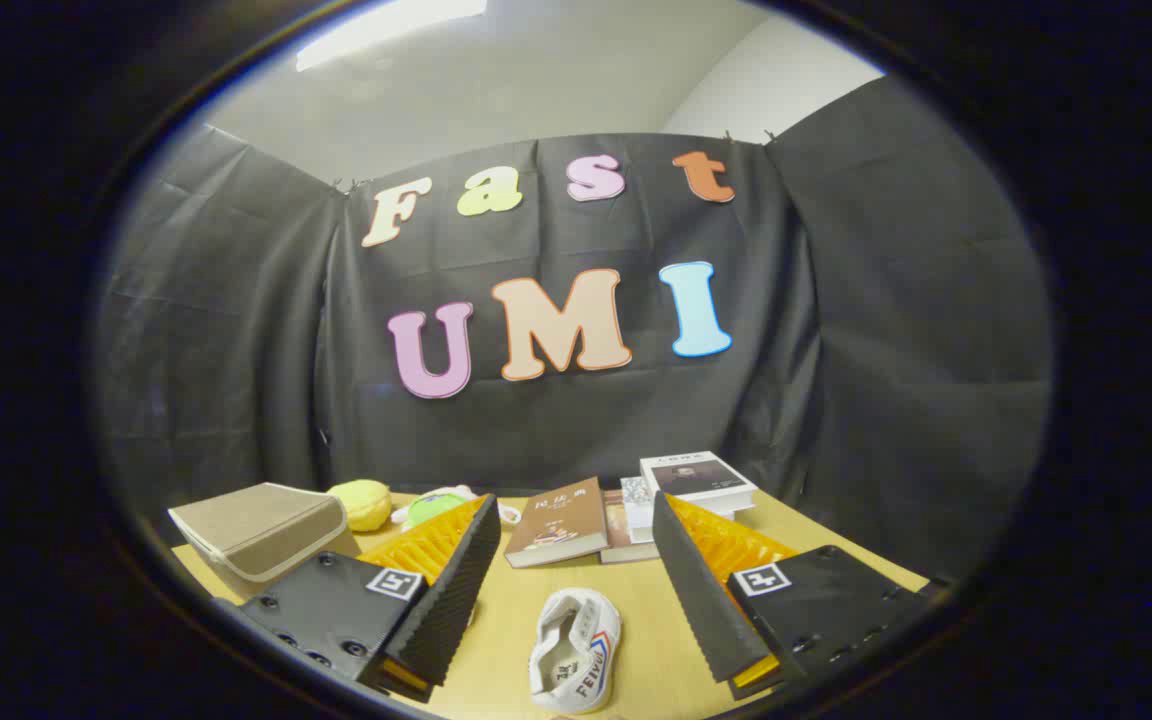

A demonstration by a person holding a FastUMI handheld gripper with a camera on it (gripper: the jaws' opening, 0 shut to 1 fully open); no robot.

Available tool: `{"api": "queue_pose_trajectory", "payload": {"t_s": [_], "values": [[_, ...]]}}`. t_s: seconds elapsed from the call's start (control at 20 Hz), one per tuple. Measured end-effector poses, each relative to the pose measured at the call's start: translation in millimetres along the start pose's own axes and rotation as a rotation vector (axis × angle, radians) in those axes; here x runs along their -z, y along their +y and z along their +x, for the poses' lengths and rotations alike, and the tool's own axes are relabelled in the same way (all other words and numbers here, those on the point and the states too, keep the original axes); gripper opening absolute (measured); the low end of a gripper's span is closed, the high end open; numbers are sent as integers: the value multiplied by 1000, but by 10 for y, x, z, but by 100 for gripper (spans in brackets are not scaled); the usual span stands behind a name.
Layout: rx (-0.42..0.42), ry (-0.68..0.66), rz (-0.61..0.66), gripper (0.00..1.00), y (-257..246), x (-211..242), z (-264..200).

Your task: Open the storage box then place both shoes into the box .Put the left shoe in first, then the right shoe, with the right side of both shoes facing outward in a uniform manner.

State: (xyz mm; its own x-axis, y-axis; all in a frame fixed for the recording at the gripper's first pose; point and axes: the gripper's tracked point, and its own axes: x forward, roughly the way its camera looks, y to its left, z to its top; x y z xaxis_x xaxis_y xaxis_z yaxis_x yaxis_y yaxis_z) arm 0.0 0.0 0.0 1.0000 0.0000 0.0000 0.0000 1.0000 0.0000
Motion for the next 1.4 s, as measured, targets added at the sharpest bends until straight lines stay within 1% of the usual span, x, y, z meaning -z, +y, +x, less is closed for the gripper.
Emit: {"api": "queue_pose_trajectory", "payload": {"t_s": [0.15, 0.6, 0.9, 1.0, 1.15, 1.25, 1.4], "values": [[-8, -4, 0, 97, 31, -32, -17], [19, 10, -3, 97, -40, 44, -26], [-11, 44, 56, 96, 60, 161, 2], [-26, 53, 100, 96, 135, 193, -1], [-84, 75, 209, 96, 355, 294, -8], [-105, 95, 280, 96, 474, 370, -20], [-151, 114, 431, 96, 763, 481, -54]]}}
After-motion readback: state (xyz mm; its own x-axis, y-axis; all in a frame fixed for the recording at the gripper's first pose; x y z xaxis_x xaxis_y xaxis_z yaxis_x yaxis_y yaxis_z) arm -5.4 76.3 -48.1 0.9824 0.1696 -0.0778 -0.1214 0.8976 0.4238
